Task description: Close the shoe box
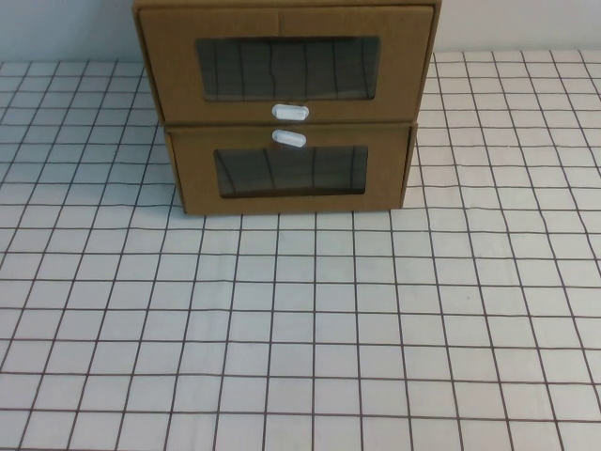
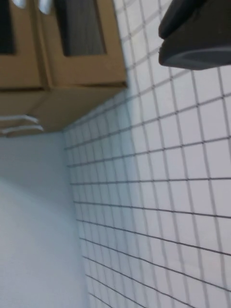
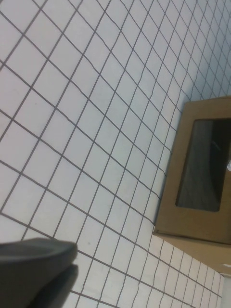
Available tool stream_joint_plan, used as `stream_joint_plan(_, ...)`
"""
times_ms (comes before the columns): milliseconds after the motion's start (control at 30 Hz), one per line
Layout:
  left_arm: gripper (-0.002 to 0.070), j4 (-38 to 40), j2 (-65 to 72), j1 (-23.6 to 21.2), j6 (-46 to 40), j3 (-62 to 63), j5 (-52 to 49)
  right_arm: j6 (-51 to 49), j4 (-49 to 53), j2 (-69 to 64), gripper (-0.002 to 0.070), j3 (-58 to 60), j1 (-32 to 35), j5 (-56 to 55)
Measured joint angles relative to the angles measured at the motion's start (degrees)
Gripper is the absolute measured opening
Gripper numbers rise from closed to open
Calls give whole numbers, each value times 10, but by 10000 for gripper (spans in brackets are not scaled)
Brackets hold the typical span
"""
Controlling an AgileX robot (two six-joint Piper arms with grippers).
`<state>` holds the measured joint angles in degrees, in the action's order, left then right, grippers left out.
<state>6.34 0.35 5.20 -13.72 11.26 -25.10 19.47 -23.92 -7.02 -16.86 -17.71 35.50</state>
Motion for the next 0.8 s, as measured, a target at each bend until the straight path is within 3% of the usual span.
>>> stream_joint_plan(233,-5,-68,-9,0,70,-119,62,0,0,0,-13,0,0,0)
stream_joint_plan(800,-5,-74,-9,0,101,-128,29,0,-1,0,-13,0,0,0)
